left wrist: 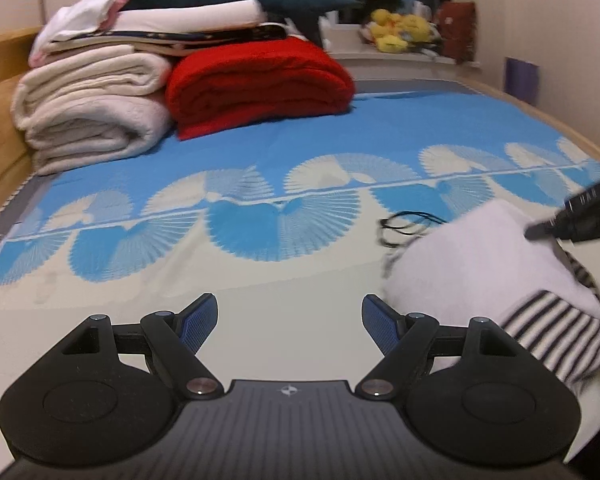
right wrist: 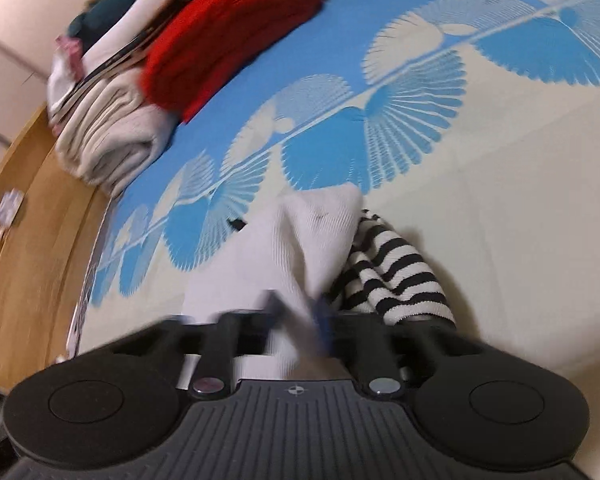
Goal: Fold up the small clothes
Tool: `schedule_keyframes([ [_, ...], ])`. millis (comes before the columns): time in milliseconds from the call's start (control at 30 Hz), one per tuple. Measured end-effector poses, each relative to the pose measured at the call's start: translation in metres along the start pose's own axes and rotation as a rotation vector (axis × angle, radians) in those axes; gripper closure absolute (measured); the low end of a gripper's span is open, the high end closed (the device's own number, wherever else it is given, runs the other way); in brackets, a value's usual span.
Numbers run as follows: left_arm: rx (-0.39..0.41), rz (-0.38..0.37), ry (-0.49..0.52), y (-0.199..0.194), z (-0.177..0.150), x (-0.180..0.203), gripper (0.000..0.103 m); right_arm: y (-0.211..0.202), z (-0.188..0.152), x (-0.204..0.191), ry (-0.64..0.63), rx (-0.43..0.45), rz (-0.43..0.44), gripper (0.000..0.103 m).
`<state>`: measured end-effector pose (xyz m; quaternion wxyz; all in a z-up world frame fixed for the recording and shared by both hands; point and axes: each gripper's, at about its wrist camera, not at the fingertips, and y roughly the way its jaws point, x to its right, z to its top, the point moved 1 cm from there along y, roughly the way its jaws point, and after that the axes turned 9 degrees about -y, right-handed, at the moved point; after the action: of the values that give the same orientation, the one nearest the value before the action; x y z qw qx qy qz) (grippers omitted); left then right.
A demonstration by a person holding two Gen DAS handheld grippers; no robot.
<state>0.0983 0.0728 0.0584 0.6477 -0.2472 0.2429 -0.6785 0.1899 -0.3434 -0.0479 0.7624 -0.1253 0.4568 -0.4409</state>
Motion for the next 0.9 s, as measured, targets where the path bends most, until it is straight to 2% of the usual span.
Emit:
schedule_keyframes([
  [67,-0.032,-0.036,-0.064,0.002,-0.002,0.012,0.020,-0.020,0.010,0.010,0.049,0.062,0.082,0.096],
  [133,-0.067,-0.097,-0.134,0.003,-0.004,0.033,0.019,-0.042,0.015,0.019,0.084,0.124,0.118,0.096],
  [233,-0.109,-0.208,-0.216,0.003,-0.013,0.074,0.018,-0.061,0.018,0.040,0.138,0.150,0.036,0.097],
  [333,-0.194,-0.290,-0.268,0.014,-0.030,0.109,0.018,-0.055,0.017,0.054,0.123,0.095,-0.114,0.097],
  [400,-0.271,-0.236,-0.233,0.033,-0.050,0.121,0.012,-0.041,0.014,0.056,0.098,0.046,-0.148,0.096],
  [467,-0.361,-0.173,-0.204,0.052,-0.073,0.116,0.010,-0.029,0.014,0.054,0.062,0.015,-0.165,0.096],
  [500,-0.378,-0.149,-0.221,0.056,-0.084,0.107,0.008,-0.025,0.014,0.053,0.059,0.004,-0.154,0.096],
  [600,-0.402,-0.165,-0.334,0.054,-0.096,0.078,0.008,-0.014,0.011,0.046,0.039,-0.035,-0.142,0.096],
  [767,-0.397,-0.124,-0.170,0.040,-0.072,0.092,0.009,-0.014,0.001,0.048,0.045,-0.098,-0.088,0.067],
  [900,-0.345,-0.158,-0.107,0.023,-0.047,0.093,0.009,-0.038,-0.013,0.055,0.076,-0.130,-0.011,0.065],
])
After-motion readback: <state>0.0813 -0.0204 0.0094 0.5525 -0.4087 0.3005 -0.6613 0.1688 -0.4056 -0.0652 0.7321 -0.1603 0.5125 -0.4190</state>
